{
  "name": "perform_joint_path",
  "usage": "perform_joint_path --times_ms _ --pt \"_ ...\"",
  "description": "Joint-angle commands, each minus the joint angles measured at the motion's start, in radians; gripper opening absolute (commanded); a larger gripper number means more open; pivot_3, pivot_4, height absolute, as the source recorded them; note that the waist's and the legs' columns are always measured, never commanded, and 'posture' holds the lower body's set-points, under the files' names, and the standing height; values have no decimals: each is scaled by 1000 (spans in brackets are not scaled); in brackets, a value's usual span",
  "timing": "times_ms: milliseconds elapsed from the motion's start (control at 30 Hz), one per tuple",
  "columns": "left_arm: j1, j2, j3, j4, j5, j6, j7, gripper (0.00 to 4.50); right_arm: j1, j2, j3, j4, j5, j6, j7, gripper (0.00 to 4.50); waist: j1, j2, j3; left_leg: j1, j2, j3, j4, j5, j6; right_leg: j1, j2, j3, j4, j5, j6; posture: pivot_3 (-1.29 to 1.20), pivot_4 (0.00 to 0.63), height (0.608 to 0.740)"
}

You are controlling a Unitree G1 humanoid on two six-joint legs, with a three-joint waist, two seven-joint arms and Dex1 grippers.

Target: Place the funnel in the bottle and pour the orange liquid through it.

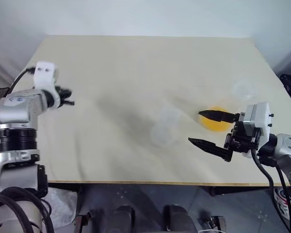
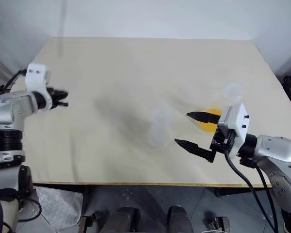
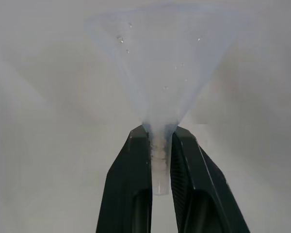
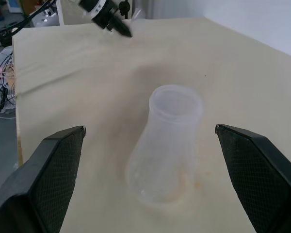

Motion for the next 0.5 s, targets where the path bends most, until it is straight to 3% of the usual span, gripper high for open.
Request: perform_joint_path --times_ms 33,200,500 --pt "-14 -81 25 -104 -95 -208 -127 188 12 9 -44 -14 -11 -35 -14 4500 0 0 0 -2 0 -1 2 0 0 0 0 -1 0 0 0 0 150 740" --pt "-13 -231 5 -137 -196 -439 -319 188 45 16 -75 -29 -25 -55 -38 4500 -7 0 0 -8 -1 -1 8 -1 1 -3 0 -3 -1 0 0 0 150 740" --pt "-22 -450 -163 -134 -256 -493 -529 188 164 56 -140 -131 -38 -67 -122 4500 -5 0 0 -8 0 0 10 -1 2 -3 1 -2 2 0 0 0 150 740"
